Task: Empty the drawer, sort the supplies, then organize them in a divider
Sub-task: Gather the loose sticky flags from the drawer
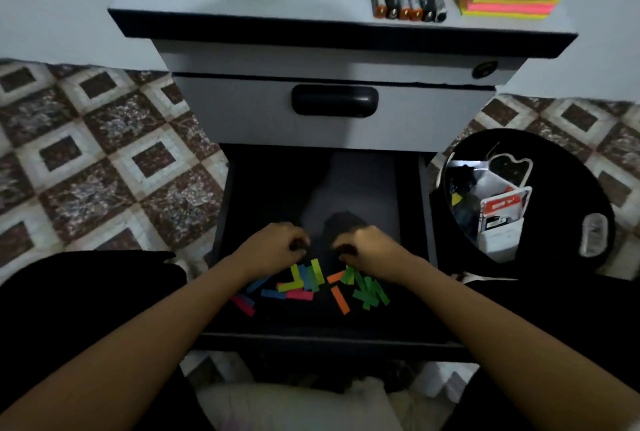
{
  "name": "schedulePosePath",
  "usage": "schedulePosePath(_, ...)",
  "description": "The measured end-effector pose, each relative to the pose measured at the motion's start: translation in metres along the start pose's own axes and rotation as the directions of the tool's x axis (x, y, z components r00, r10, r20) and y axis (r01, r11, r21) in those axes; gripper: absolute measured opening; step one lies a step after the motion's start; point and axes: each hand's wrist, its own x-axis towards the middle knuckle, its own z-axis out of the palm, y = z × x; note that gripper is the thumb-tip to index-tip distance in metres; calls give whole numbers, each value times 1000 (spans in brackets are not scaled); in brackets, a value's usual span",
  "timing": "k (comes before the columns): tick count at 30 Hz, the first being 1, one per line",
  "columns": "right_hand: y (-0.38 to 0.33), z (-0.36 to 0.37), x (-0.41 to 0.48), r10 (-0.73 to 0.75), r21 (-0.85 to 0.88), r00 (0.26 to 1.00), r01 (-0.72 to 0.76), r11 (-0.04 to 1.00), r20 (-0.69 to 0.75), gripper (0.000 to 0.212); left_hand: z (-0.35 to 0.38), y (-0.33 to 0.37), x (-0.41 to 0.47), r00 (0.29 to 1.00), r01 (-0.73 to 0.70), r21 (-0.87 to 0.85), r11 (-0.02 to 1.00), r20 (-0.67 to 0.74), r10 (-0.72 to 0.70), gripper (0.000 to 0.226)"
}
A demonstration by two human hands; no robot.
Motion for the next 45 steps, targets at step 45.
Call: schedulePosePath(45, 55, 38, 11, 297, 203, 928, -254, 946, -224, 19, 40, -46, -6, 992, -26, 279, 960, 125, -10, 17)
